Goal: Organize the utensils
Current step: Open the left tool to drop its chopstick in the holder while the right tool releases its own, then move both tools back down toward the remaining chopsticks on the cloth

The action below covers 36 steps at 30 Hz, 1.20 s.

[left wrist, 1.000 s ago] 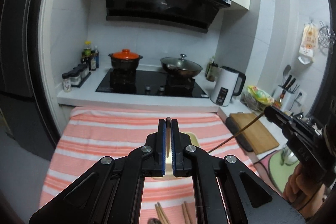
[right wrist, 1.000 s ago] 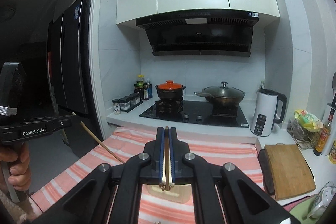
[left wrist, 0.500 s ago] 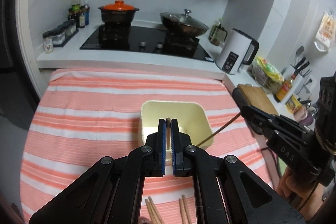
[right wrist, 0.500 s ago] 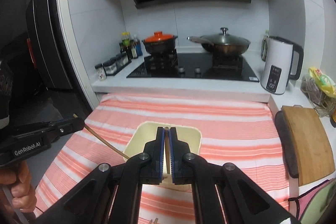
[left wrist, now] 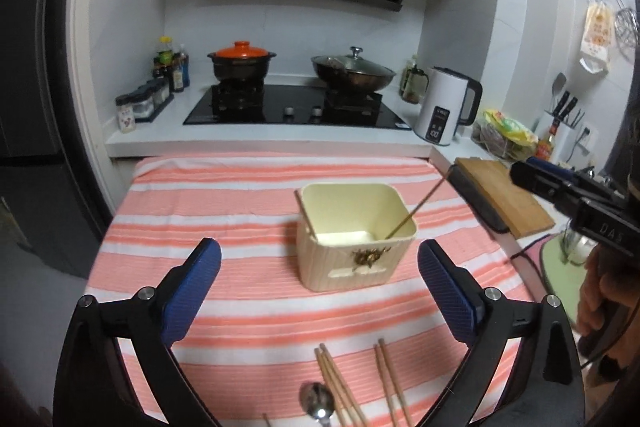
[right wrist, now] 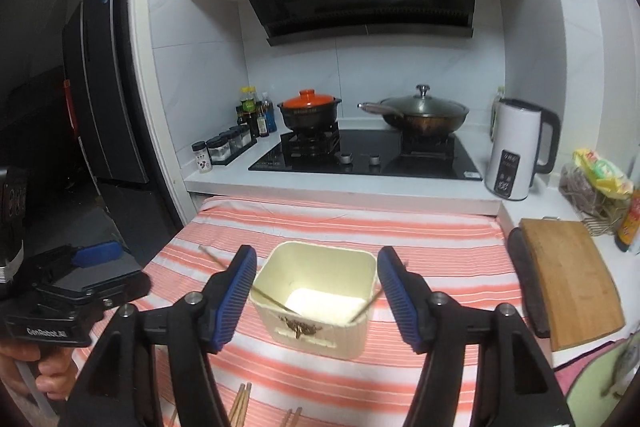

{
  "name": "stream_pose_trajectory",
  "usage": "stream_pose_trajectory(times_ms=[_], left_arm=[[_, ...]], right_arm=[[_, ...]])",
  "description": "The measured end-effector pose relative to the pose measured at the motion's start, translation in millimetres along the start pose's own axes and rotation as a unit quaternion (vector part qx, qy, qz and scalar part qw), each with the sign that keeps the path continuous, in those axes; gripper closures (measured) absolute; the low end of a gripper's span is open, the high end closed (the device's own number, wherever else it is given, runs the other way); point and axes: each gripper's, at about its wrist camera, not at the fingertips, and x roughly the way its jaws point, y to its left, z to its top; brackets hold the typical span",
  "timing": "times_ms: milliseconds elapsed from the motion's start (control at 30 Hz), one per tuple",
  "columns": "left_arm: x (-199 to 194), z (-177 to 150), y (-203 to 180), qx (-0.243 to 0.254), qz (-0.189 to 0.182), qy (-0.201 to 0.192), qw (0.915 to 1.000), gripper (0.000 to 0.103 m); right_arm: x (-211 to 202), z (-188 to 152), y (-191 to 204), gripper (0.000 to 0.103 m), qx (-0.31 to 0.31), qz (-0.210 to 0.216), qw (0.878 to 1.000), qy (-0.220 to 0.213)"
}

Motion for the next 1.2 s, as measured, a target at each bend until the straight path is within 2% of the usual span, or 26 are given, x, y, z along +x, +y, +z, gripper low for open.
stream_pose_trajectory(times_ms=[167, 300, 400, 467, 533, 600, 800, 933, 1200], left_arm=[[-28, -74, 11, 0.018, 0.003, 0.027, 0.9995, 0.004], [-41, -145, 31, -0.028, -0.013, 0.077, 0.9965, 0.005], [-49, -190, 41, -0.054, -0.021, 0.117, 0.9915, 0.005], [-56, -213, 46, -0.068, 0.002, 0.123, 0.9900, 0.004], [-63, -231, 47, -0.069, 0.030, 0.113, 0.9907, 0.001], [-66, -244, 43, -0.060, 0.058, 0.112, 0.9901, 0.000], [-62, -267, 27, -0.039, 0.070, 0.110, 0.9907, 0.000], [-50, -274, 17, -0.026, 0.082, 0.122, 0.9889, 0.000], [-41, -281, 9, -0.019, 0.091, 0.140, 0.9858, 0.001]], right_arm=[[-51, -54, 7, 0.030, -0.037, -0.018, 0.999, -0.006], [-80, -113, 10, 0.028, -0.059, -0.044, 0.997, 0.000], [-93, -161, 10, 0.025, -0.049, -0.059, 0.997, 0.018], [-101, -191, 8, 0.025, -0.035, -0.063, 0.997, 0.026], [-105, -219, 6, 0.025, -0.018, -0.073, 0.997, 0.036], [-108, -244, 3, 0.025, -0.006, -0.084, 0.995, 0.047], [-116, -289, -2, 0.025, 0.015, -0.107, 0.992, 0.066], [-113, -301, -7, 0.025, 0.025, -0.120, 0.989, 0.081], [-110, -310, -4, 0.025, 0.044, -0.100, 0.990, 0.092]])
